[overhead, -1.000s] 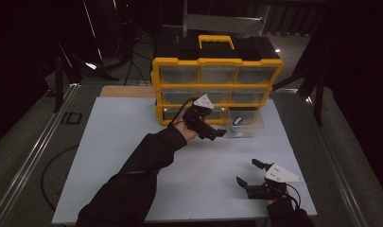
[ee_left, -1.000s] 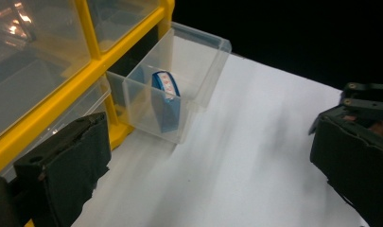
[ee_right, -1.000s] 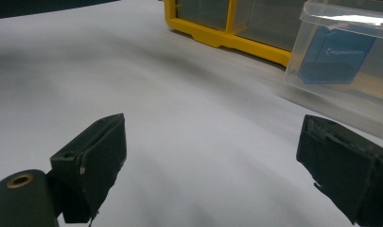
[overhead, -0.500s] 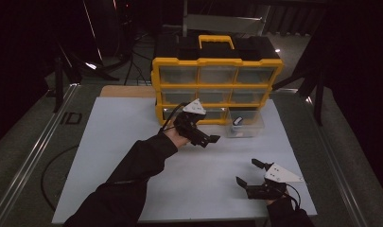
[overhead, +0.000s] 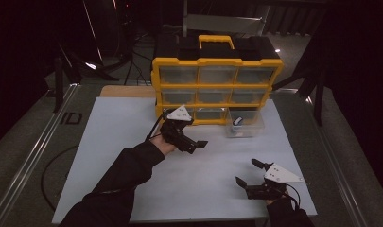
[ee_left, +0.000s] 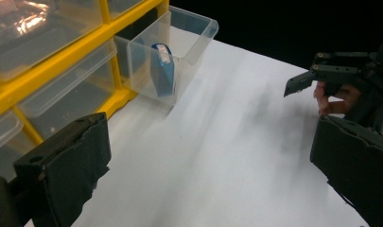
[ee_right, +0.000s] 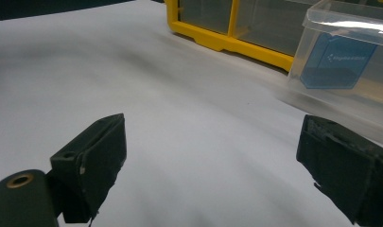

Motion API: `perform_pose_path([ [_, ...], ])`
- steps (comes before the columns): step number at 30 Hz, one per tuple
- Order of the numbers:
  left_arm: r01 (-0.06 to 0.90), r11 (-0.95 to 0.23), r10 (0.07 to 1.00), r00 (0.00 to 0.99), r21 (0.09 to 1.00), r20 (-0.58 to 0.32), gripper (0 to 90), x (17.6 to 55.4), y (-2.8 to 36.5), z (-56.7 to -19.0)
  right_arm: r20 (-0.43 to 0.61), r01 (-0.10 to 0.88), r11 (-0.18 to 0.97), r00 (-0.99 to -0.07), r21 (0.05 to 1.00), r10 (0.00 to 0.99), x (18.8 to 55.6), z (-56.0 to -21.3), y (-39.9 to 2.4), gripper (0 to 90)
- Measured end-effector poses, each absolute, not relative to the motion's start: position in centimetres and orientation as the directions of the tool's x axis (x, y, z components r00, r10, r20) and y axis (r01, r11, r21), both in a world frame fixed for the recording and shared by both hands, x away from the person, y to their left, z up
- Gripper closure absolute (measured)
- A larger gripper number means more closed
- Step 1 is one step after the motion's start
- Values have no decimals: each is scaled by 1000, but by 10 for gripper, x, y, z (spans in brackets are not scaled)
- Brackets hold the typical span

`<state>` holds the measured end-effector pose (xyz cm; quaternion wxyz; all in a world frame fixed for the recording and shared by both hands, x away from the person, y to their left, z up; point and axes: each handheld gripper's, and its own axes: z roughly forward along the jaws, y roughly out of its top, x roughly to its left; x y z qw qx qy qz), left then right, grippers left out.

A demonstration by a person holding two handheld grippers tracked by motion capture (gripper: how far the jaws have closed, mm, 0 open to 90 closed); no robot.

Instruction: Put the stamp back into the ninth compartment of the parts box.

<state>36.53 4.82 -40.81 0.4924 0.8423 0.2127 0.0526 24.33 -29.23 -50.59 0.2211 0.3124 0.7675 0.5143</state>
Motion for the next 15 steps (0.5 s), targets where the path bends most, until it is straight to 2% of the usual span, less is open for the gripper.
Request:
perform_pose_path([
  [13,321,-394,464,879,861,-115,0,348,79,-417,-18,250,276,-709,928,705,243,-506,-292,93],
  [15,338,-379,468,873,861,-136,0,345,84,-422,-19,250,276,-708,928,706,243,-506,-292,93],
])
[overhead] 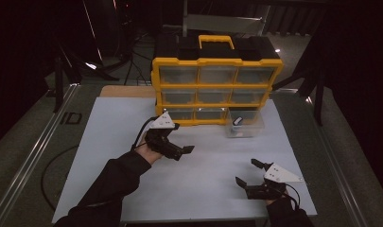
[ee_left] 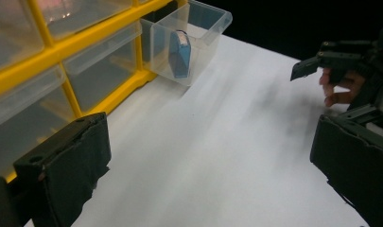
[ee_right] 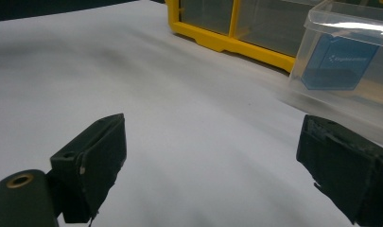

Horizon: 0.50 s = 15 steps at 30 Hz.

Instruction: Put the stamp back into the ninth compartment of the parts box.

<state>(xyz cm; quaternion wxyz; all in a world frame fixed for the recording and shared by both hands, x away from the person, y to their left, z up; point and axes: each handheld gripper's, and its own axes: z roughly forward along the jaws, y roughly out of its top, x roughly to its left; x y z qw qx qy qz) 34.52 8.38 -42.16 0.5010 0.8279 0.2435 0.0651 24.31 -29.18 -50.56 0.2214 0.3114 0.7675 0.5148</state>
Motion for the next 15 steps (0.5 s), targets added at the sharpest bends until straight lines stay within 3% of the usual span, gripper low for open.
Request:
perform_pose_path([
  [15,386,-347,526,835,855,-163,0,320,127,-443,-21,251,281,-709,926,705,243,-506,-291,93],
])
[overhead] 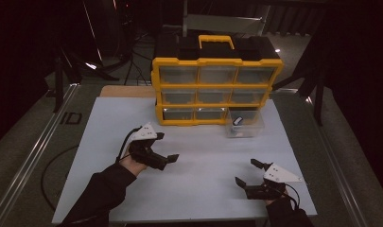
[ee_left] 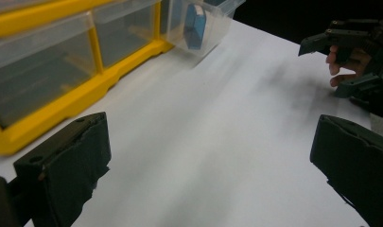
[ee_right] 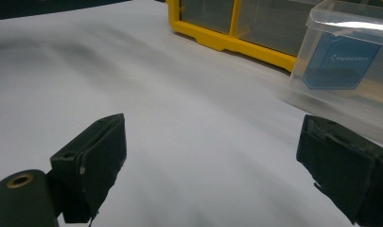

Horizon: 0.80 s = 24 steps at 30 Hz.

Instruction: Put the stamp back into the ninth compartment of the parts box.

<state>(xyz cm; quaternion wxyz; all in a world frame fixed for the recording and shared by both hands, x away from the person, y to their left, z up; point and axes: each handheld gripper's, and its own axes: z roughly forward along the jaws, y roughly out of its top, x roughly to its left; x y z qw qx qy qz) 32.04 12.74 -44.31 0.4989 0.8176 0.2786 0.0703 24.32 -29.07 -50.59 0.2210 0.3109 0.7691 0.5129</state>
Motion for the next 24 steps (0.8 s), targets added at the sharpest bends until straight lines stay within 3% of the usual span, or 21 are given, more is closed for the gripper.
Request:
perform_pose_path([
  [24,481,-293,659,728,826,-190,0,281,192,-481,-22,253,286,-713,924,701,244,-507,-288,92],
])
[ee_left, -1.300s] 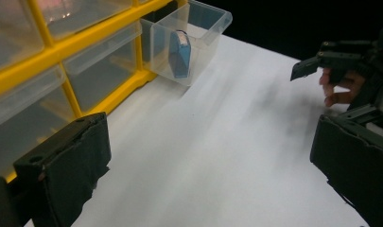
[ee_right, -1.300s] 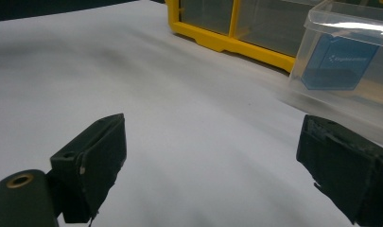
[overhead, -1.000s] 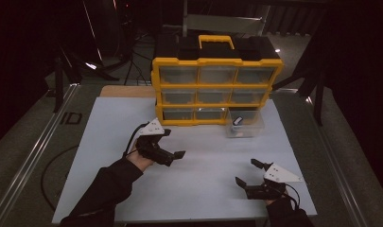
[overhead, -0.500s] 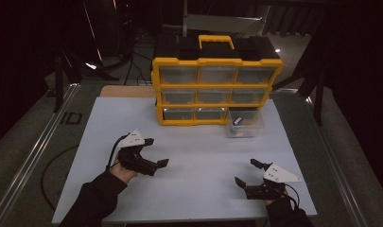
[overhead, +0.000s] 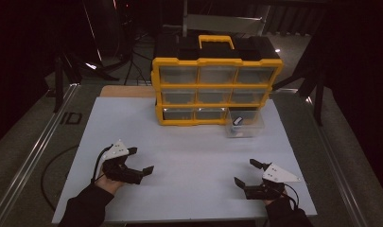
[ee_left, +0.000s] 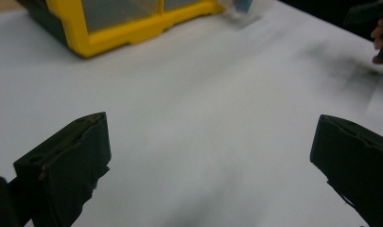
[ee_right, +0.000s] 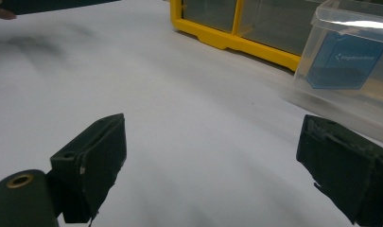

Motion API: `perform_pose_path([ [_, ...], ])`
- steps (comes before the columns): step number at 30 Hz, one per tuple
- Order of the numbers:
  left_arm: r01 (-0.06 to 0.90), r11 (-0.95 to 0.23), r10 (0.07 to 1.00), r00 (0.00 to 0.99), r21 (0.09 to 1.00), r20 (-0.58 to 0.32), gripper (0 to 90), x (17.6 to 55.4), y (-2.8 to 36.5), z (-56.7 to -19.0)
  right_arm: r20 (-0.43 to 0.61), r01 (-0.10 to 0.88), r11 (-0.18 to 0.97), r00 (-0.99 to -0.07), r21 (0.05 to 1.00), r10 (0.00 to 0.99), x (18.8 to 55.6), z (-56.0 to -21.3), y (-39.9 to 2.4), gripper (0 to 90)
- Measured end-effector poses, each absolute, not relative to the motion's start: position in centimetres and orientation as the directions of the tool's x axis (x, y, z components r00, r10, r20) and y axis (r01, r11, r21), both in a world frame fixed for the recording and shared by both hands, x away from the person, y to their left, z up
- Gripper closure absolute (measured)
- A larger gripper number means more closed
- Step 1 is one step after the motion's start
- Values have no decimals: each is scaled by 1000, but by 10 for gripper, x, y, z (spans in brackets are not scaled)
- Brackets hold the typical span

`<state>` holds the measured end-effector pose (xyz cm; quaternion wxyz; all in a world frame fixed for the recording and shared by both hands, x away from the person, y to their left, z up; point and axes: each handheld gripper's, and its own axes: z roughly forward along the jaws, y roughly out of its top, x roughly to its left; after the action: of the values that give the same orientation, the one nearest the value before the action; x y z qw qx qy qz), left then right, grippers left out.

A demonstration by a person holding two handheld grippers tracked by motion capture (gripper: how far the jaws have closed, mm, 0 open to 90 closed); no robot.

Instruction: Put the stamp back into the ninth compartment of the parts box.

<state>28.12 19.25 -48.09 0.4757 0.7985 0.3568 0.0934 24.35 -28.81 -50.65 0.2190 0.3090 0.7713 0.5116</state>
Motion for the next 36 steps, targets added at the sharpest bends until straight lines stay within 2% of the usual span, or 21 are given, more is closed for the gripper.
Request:
perform_pose_path([
  [11,474,-258,711,683,842,-167,0,262,206,-497,-22,254,290,-716,923,698,244,-507,-288,92],
  [24,478,-196,814,566,857,-130,0,250,219,-510,-25,252,294,-719,922,695,244,-507,-287,93],
  [36,458,-207,863,502,865,-59,0,249,218,-515,-28,250,298,-722,921,692,244,-508,-287,93],
])
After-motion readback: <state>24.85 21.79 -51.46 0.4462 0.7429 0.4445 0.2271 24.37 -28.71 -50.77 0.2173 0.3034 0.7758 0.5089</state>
